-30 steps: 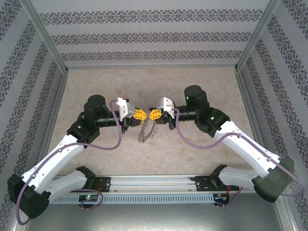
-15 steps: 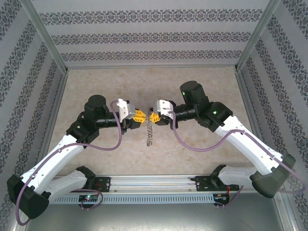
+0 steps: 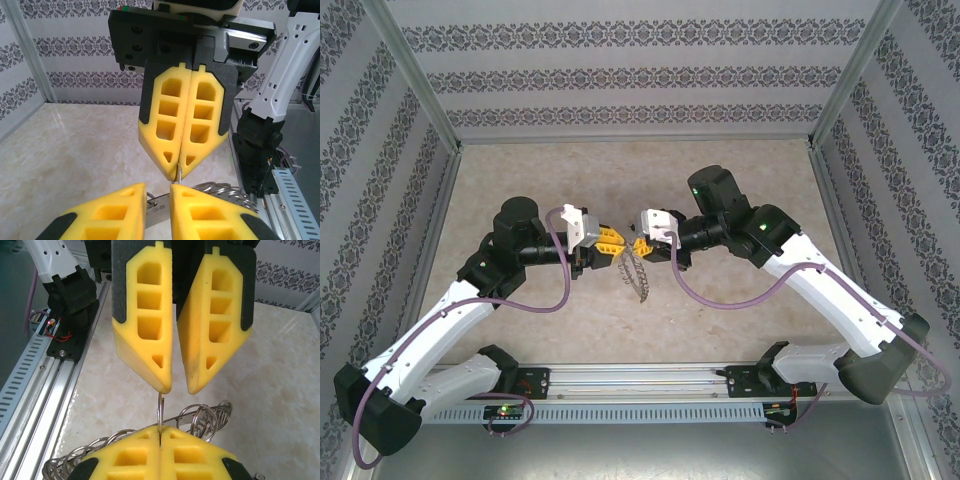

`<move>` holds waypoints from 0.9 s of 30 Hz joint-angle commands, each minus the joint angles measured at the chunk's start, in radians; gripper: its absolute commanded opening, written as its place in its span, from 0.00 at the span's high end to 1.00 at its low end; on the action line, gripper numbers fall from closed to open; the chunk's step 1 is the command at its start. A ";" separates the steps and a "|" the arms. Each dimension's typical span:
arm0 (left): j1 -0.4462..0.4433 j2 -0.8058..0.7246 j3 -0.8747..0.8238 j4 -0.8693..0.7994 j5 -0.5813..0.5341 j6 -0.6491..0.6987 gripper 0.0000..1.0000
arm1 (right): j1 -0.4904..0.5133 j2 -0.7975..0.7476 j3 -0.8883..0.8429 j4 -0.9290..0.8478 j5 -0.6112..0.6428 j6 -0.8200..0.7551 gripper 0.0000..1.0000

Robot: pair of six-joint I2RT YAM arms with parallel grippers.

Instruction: Put the keys on the keyring

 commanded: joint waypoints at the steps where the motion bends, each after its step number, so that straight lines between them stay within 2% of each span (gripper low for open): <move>1: 0.000 -0.029 0.009 0.038 0.025 -0.016 0.75 | -0.001 0.010 0.053 -0.006 -0.023 0.016 1.00; 7: -0.001 -0.029 0.010 0.049 0.025 -0.022 0.68 | -0.010 0.005 0.067 -0.011 -0.056 0.030 1.00; 13: -0.001 -0.023 0.012 0.051 0.027 -0.018 0.66 | -0.008 0.003 0.070 -0.009 -0.071 0.039 1.00; 27: -0.008 0.021 0.027 0.073 0.078 -0.032 0.76 | 0.000 0.005 0.068 0.011 -0.072 0.047 1.00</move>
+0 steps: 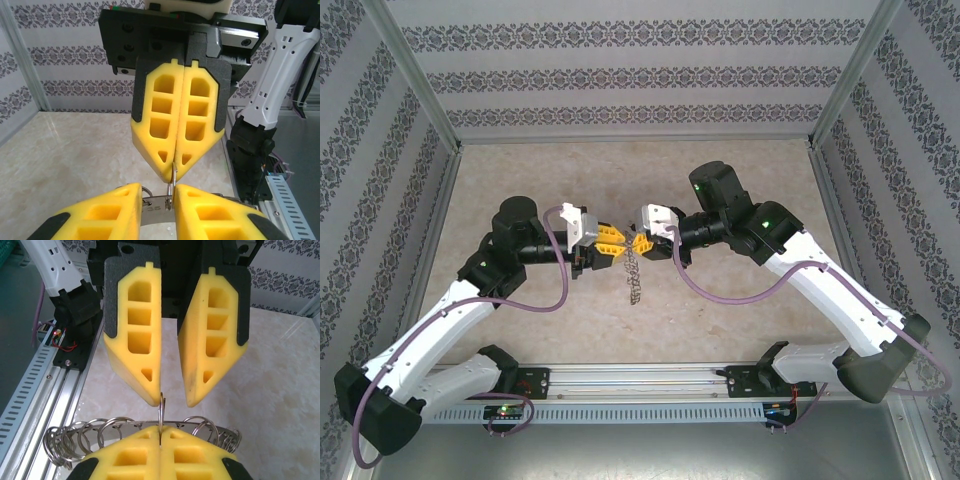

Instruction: Put the keys on the keyring

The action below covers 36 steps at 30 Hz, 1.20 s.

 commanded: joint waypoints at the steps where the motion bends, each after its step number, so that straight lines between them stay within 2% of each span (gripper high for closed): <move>1: -0.007 0.014 0.029 0.027 0.043 -0.002 0.76 | 0.002 -0.004 0.027 0.024 -0.043 0.017 1.00; 5: -0.013 0.027 0.029 0.030 0.035 -0.001 0.77 | 0.002 -0.002 0.029 0.026 -0.047 0.014 1.00; 12: -0.016 0.038 0.025 0.051 0.034 -0.007 0.85 | 0.001 0.005 0.024 0.024 -0.047 0.011 1.00; 19: -0.024 0.039 0.018 0.059 0.034 -0.011 0.86 | 0.002 0.016 0.024 0.027 -0.047 0.009 1.00; 23: -0.025 0.039 0.018 0.049 0.033 -0.005 1.00 | 0.002 0.021 0.024 0.032 -0.047 0.006 1.00; 31: -0.024 0.025 0.011 0.024 0.003 0.016 1.00 | -0.014 0.013 0.004 0.062 -0.047 0.021 1.00; 32: -0.024 0.024 0.010 0.022 0.000 0.018 1.00 | -0.016 0.011 -0.002 0.067 -0.040 0.024 0.95; 36: -0.023 0.015 0.014 -0.029 -0.039 0.032 1.00 | -0.035 -0.015 -0.050 0.121 -0.027 0.071 0.64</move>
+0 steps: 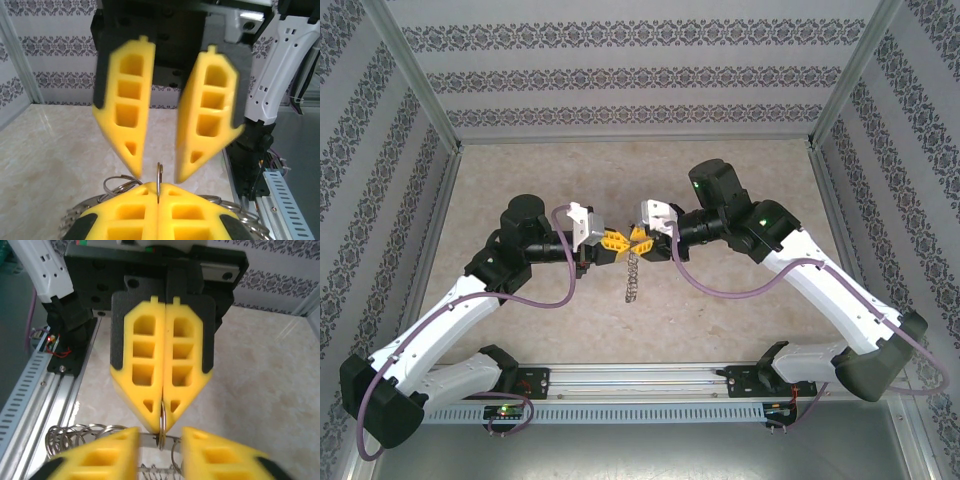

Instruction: Put the keys on the keyring

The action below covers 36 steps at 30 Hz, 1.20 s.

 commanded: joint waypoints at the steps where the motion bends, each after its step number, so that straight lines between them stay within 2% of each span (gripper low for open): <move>1: -0.012 -0.027 0.012 -0.042 -0.040 0.030 1.00 | -0.032 -0.036 -0.049 0.087 -0.034 0.059 0.59; 3: -0.012 -0.047 0.004 -0.078 -0.069 0.026 1.00 | -0.089 -0.072 -0.100 0.166 -0.071 0.142 0.52; 6: -0.013 -0.084 -0.024 -0.102 -0.105 0.006 1.00 | -0.154 -0.097 -0.151 0.257 -0.057 0.235 0.47; 10: -0.012 -0.109 -0.046 -0.138 -0.179 -0.012 1.00 | -0.202 -0.039 -0.146 0.265 0.100 0.300 0.47; 13: -0.012 -0.108 -0.051 -0.166 -0.246 -0.024 1.00 | -0.210 0.067 -0.119 0.258 0.250 0.365 0.49; 17: -0.012 -0.126 -0.085 -0.159 -0.354 -0.072 1.00 | -0.207 0.263 -0.055 0.217 0.374 0.414 0.52; 22: -0.010 -0.186 -0.159 -0.132 -0.480 -0.146 1.00 | -0.201 0.528 0.111 0.141 0.429 0.445 0.53; 27: 0.000 -0.239 -0.207 -0.152 -0.572 -0.162 1.00 | -0.175 0.805 0.397 -0.038 0.481 0.416 0.56; 36: 0.027 -0.270 -0.211 -0.193 -0.631 -0.163 1.00 | -0.132 1.106 0.754 -0.254 0.549 0.408 0.59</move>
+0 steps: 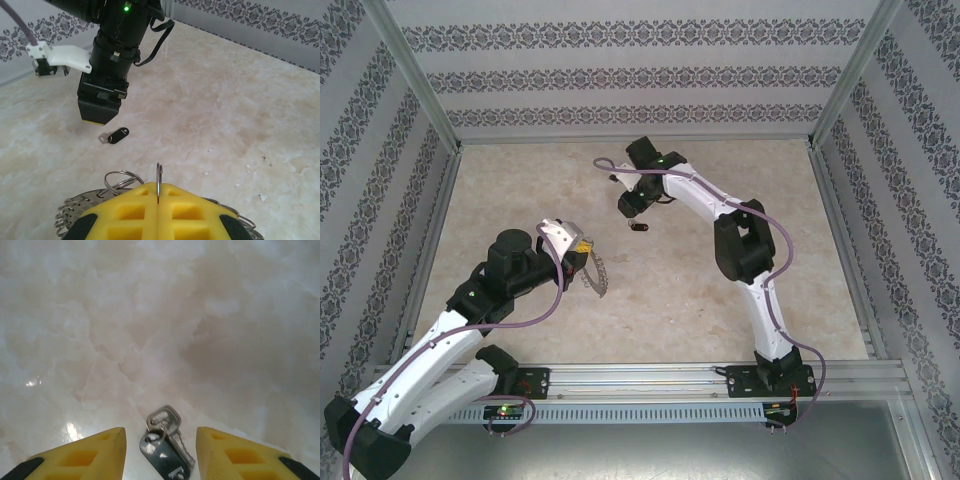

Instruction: Put the keys on the keyring

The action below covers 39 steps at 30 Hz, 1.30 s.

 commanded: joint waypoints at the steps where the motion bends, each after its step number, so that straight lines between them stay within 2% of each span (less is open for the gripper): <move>1: 0.014 -0.018 -0.001 0.003 -0.041 -0.016 1.00 | 0.020 0.067 0.091 -0.144 0.056 -0.002 0.59; 8: 0.015 -0.021 -0.011 0.024 -0.033 -0.015 1.00 | 0.030 0.140 0.165 -0.218 0.122 -0.009 0.62; 18: 0.015 -0.028 -0.009 0.045 -0.023 -0.007 1.00 | 0.027 0.180 0.174 -0.226 0.118 0.002 0.66; 34: 0.016 -0.016 -0.007 0.047 -0.013 -0.004 1.00 | 0.009 0.164 0.137 -0.182 0.053 0.022 0.97; 39: 0.015 -0.020 -0.004 0.043 -0.015 -0.003 1.00 | 0.000 0.083 0.053 -0.145 0.031 0.017 1.00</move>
